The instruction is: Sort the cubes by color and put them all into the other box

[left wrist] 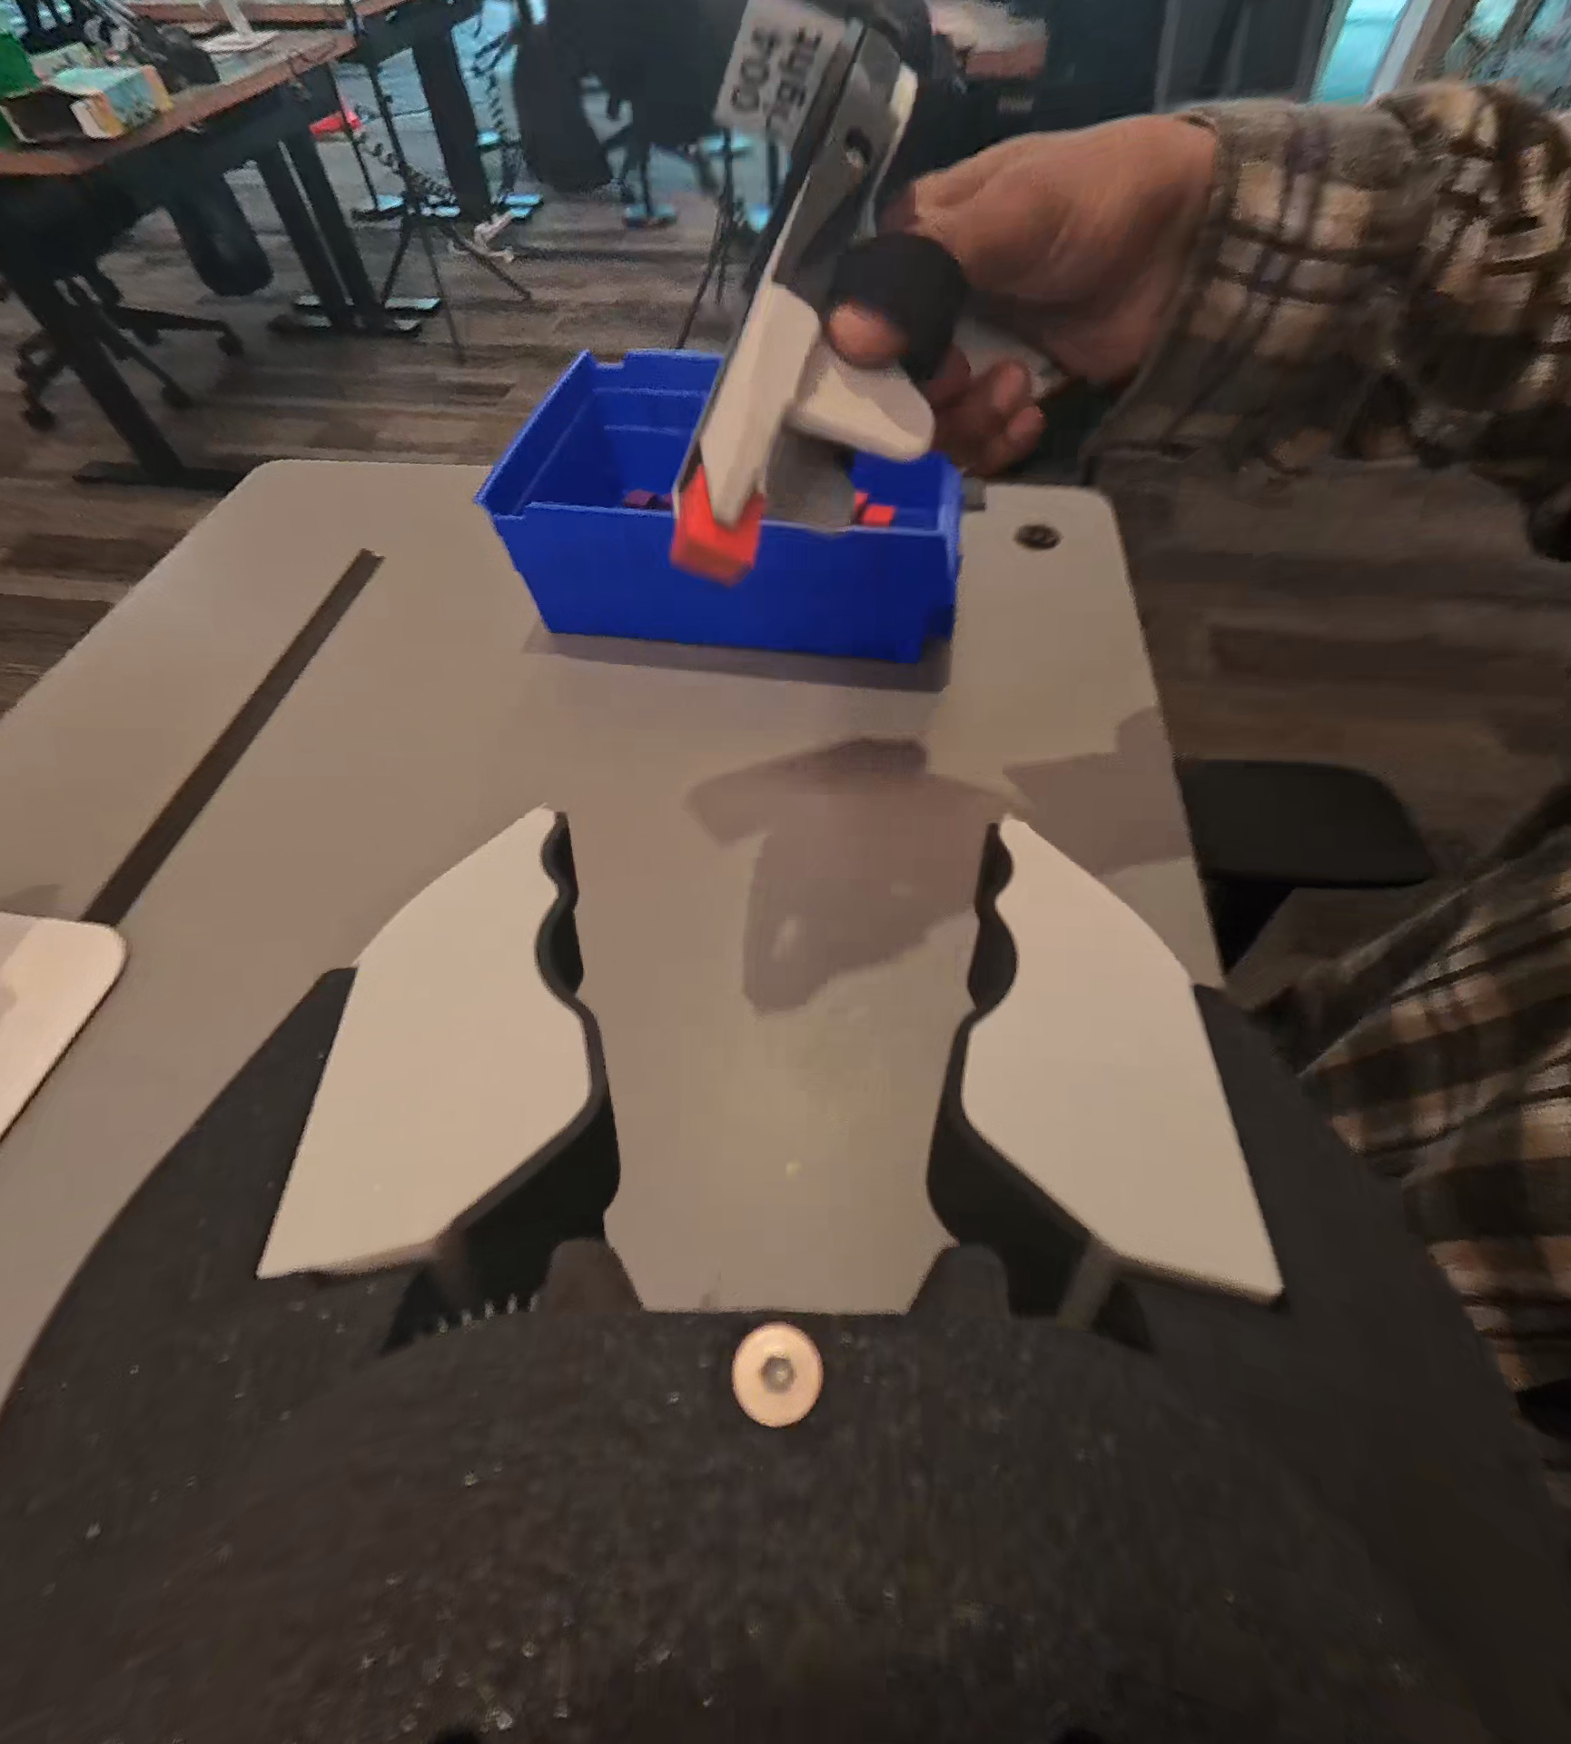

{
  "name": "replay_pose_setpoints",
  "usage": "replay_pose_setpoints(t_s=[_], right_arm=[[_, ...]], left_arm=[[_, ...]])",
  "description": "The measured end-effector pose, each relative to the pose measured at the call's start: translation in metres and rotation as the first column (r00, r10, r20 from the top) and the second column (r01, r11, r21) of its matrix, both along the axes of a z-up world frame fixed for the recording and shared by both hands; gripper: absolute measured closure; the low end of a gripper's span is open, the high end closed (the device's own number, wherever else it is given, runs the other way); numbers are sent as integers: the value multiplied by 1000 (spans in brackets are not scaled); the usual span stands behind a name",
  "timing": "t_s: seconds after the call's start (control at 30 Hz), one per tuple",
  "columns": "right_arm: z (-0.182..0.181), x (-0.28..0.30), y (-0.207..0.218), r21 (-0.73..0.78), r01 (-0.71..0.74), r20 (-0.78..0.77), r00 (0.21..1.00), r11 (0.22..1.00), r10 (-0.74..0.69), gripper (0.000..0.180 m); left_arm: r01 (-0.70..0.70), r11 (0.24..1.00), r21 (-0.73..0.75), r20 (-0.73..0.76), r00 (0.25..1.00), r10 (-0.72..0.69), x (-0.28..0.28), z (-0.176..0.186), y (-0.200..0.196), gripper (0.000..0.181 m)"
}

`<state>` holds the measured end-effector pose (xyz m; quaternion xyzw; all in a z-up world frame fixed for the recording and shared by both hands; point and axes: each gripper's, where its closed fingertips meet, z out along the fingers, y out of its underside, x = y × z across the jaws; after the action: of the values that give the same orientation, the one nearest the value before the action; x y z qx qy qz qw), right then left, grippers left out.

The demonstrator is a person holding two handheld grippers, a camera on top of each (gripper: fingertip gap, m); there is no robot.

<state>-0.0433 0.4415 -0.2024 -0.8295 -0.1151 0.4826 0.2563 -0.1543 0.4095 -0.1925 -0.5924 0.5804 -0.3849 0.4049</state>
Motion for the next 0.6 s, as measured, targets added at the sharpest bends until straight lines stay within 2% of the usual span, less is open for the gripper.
replay_pose_setpoints(t_s=[0.1,0.23,0.33,0.4,0.6], right_arm=[[-1,106,3,48,179,270,945,983,-186,158],[-19,226,-15,47,355,551,771,934,-320,158],[-53,284,-41,-13,417,731,624,909,-276,158],[-78,308,-58,-49,446,793,561,894,-236,158],[-140,325,-84,-165,500,834,531,850,-150,158]], left_arm=[[31,999,-32,67,997,-29,-4,12,-6,99],[51,998,-47,130,991,-45,-11,23,-11,103],[53,998,-46,110,993,-47,-15,23,-14,104],[51,998,-37,104,993,-47,-17,22,-15,105],[59,997,-41,81,995,-56,-21,19,-17,107]])
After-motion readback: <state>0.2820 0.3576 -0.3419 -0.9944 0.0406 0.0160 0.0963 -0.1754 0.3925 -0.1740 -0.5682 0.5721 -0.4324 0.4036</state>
